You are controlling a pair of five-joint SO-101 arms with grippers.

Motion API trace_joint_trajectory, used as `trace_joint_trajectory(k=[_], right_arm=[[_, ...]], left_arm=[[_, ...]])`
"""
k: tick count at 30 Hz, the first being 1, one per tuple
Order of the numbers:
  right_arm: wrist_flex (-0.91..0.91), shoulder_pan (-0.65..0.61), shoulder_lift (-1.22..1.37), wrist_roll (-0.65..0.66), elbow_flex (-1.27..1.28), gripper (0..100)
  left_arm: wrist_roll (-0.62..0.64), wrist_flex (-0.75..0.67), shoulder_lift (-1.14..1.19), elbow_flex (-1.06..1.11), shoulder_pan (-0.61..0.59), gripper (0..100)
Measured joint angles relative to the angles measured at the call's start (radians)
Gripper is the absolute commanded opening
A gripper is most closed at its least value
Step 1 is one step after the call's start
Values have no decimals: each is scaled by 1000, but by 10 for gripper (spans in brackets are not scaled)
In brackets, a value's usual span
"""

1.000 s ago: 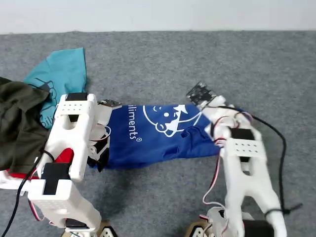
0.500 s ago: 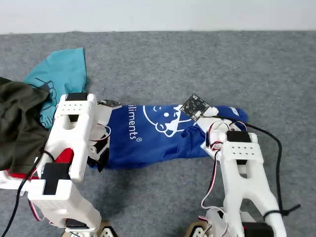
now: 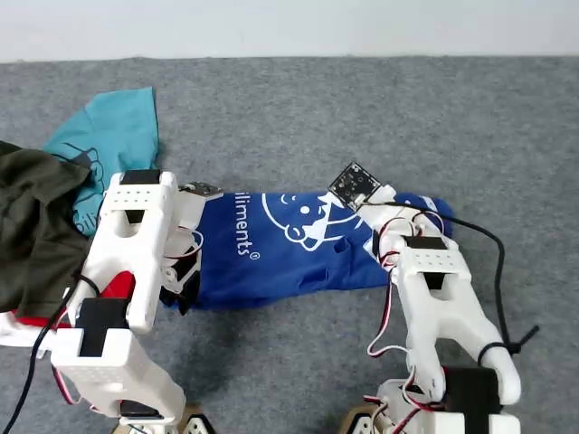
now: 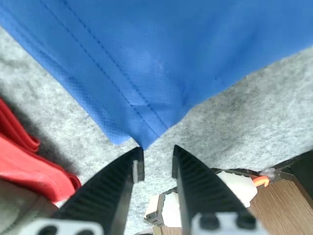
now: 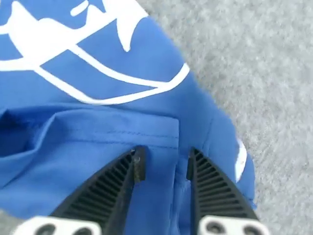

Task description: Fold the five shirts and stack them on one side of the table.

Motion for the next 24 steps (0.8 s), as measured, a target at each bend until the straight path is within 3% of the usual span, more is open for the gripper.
trace_joint_trajectory(k=[5, 15, 19, 24], right_arm=[[35, 35, -94, -104, 0, 158], [390, 201, -256, -235, 0, 160], [575, 229, -262, -245, -37, 222], [865, 232, -262, -249, -199, 231]], left_arm=[[0, 0, 0, 0, 0, 107], [0, -17, 0, 0, 0, 109], [34, -58, 0, -17, 0, 112], [121, -127, 0, -97, 0, 113]])
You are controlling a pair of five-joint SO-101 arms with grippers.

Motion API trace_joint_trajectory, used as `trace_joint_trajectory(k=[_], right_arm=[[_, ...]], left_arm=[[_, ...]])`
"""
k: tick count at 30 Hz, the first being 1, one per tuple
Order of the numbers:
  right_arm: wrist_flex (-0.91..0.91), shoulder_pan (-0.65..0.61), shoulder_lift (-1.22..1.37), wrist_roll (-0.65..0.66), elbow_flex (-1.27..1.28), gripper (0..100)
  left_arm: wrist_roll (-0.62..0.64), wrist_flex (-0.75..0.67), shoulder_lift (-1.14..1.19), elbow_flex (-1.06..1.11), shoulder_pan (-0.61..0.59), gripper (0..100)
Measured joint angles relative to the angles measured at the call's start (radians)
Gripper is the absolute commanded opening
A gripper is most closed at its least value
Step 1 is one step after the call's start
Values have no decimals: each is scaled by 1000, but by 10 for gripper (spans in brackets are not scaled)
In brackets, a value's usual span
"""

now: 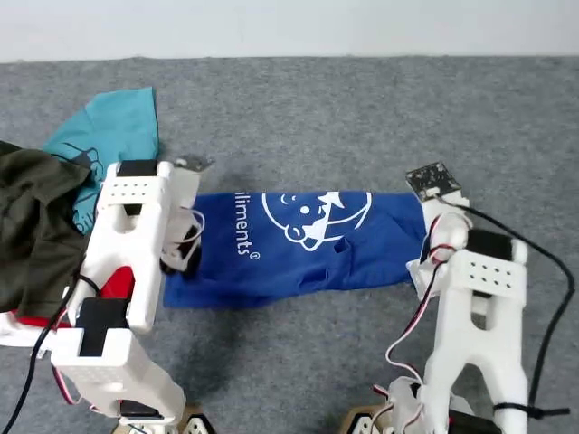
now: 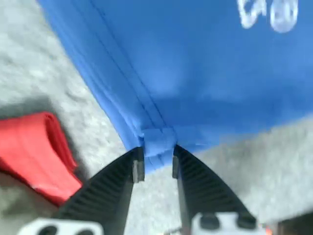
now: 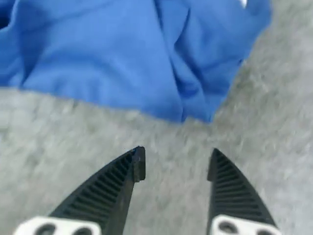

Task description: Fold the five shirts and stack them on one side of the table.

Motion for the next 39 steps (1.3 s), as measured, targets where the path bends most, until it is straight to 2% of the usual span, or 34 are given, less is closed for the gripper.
trace_joint_trajectory(k=[4, 9, 13, 16, 22, 27, 34, 39], right_arm=[[173, 0, -2, 2, -133, 231], [304, 0, -2, 2, -244, 231], [353, 0, -2, -2, -253, 231], [354, 0, -2, -35, -253, 231], [354, 0, -2, -57, -253, 231], [354, 0, -2, -58, -253, 231], [354, 0, -2, -58, -253, 231], [327, 0, -2, -58, -249, 231]], left_arm=[[77, -61, 0, -6, 0, 113], [146, -98, 0, -6, -31, 113], [143, 20, 0, -25, -69, 113], [94, 32, -3, -48, -86, 115], [94, -127, 54, -64, -91, 141], [164, -203, 189, -64, -98, 140], [204, -209, 219, -74, -94, 137], [207, -209, 219, -69, -84, 38]])
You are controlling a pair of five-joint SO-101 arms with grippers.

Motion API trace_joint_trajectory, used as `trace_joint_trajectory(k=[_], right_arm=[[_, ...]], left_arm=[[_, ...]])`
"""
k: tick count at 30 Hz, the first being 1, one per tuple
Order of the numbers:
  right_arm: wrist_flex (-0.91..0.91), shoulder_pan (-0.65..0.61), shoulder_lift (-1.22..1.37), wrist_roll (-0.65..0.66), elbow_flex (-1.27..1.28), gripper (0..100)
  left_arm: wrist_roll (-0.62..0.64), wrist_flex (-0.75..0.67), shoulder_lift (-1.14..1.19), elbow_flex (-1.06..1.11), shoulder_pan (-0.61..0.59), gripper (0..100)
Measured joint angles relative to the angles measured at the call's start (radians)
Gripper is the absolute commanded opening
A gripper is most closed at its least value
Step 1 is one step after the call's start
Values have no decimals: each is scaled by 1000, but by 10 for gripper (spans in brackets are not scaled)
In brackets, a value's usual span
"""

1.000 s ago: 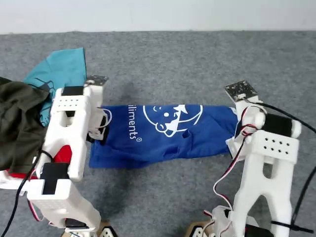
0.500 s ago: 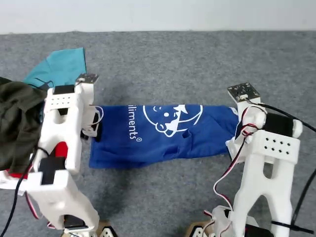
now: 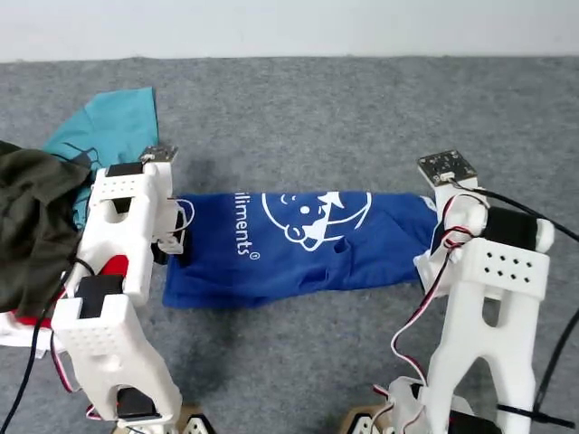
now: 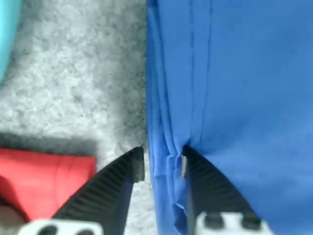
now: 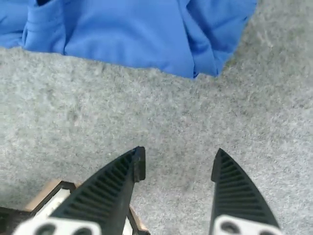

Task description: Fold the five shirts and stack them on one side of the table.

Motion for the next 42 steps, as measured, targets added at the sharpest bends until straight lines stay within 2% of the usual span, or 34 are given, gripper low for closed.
trace_joint_trajectory(k=[1, 6, 12, 15, 24, 32, 36, 42], right_arm=[[-17, 0, 0, 0, 12, 231], [-94, 0, 0, 0, 110, 231], [-101, 0, 0, 0, 117, 231], [-104, 0, 0, 0, 117, 231], [-104, 0, 0, 0, 117, 231], [-104, 0, 0, 0, 117, 231], [-104, 0, 0, 0, 117, 231], [-104, 0, 0, 0, 117, 231]], left_arm=[[0, 0, 0, 5, 14, 12], [3, -11, -6, 38, 80, 13], [6, -15, -6, 38, 83, 13], [3, -8, -9, 29, 55, 13], [2, 201, -75, -149, -150, 12], [-43, 284, -83, -239, -196, 12], [-38, 333, -83, -313, -115, 12], [-43, 339, -83, -390, 120, 12]])
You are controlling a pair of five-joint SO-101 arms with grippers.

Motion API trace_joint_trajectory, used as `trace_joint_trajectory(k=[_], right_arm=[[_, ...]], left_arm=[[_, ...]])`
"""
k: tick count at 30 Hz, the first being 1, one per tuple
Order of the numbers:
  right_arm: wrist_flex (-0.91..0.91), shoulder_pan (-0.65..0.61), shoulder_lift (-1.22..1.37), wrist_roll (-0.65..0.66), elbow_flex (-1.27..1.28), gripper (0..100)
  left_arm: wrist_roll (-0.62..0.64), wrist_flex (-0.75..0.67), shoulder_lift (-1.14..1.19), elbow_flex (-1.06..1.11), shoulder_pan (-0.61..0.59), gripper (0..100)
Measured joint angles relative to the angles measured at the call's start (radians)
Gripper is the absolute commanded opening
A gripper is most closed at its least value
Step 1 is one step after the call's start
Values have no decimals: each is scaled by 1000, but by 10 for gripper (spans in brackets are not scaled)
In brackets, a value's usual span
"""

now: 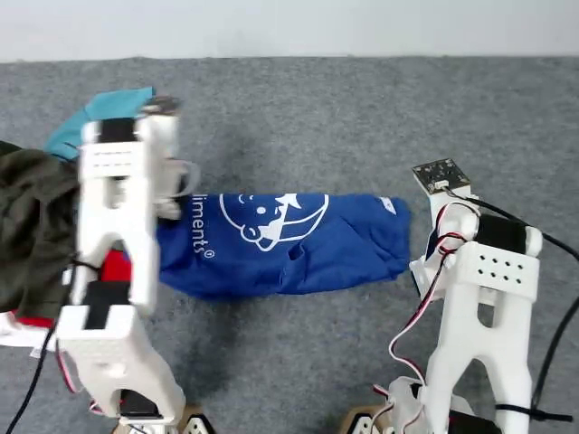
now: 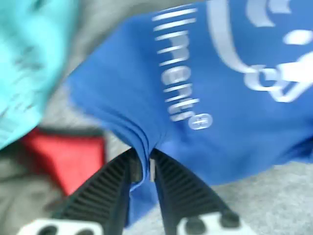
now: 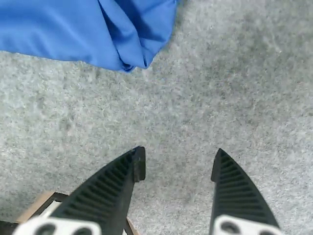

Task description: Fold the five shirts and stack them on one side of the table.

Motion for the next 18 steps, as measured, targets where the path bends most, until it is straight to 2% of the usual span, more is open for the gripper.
trace_joint_trajectory(k=[10, 18], right_arm=[[0, 0, 0, 0, 0, 231], [0, 0, 0, 0, 0, 231]], left_arm=[[0, 3, 0, -18, 391, 13], [0, 5, 6, -170, 545, 13]])
